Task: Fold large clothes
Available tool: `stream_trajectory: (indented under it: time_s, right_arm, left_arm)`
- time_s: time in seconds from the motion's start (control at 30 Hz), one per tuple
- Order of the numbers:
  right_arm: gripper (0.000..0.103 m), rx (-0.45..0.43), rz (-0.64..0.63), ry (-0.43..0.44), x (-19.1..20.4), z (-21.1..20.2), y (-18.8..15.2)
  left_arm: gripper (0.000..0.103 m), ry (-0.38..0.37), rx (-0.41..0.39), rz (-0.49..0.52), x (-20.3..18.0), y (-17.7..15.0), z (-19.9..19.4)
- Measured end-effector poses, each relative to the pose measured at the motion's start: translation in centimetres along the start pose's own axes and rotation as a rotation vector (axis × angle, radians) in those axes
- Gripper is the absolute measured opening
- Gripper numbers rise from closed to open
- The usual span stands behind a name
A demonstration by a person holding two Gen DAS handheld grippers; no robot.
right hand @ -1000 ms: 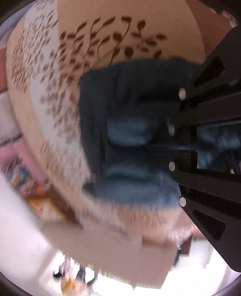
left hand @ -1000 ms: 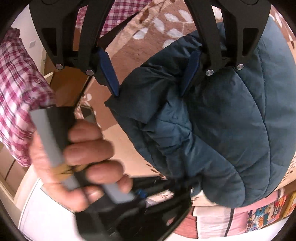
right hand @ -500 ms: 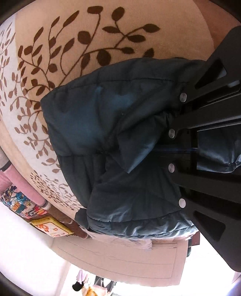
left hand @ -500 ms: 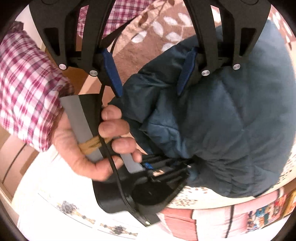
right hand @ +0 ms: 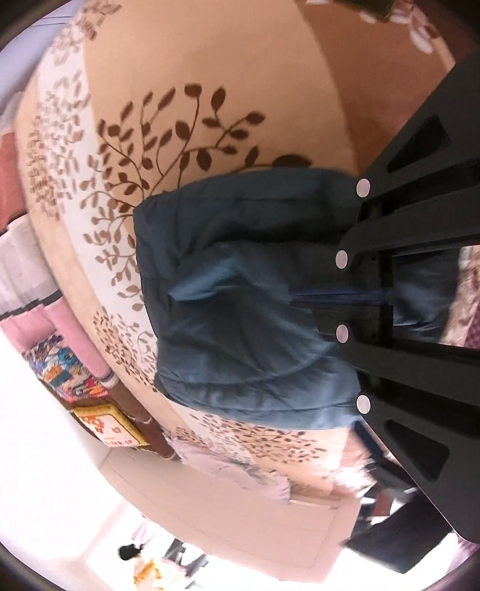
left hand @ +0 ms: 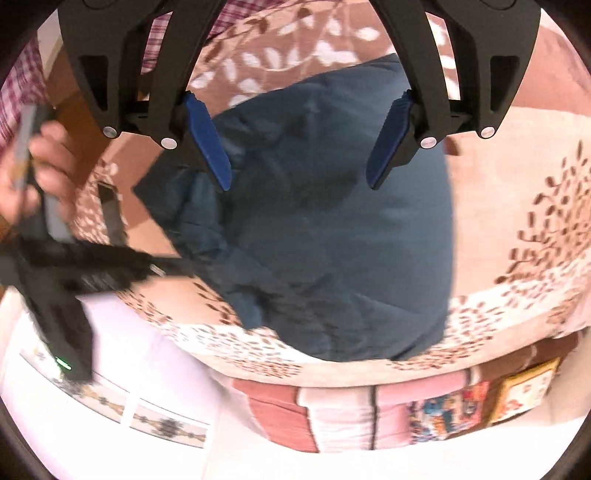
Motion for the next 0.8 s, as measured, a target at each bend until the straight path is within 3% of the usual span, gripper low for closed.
stream_trajectory:
  time_s: [0.13,0.33,0.5,0.8]
  right_arm:
    - [0.001,-0.018,-0.061,-0.047,0.8,-1.4,-2.9]
    - [0.001,0.03,-0.081,-0.048,0.7,0.0,-5.8]
    - [0.0,0.079,-0.068,-0.139,-0.7,2.7,-6.7]
    - [0.0,0.104,-0.069,-0.167,-1.3,4.3,-6.9]
  left_arm:
    - [0.075,0.083,-0.015,-0.027,2.1,-0.1,-0.7]
    - [0.076,0.192,-0.04,-0.067,4.9,-0.1,-1.2]
    - [0.076,0.223,-0.032,-0.085,6.2,-0.6,-1.2]
    - [0.082,0.24,-0.013,-0.118,8.2,-0.7,-0.4]
Point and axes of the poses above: each gripper's, at about its wrist camera, not at the fingertips, and z roughly the way its jaws point, x to its left, y to its top, the point moved 4 cm from there along z, roughly the way its jaws point, and after that the axes turned 2 degrees about -x, right-handed, at the moved point
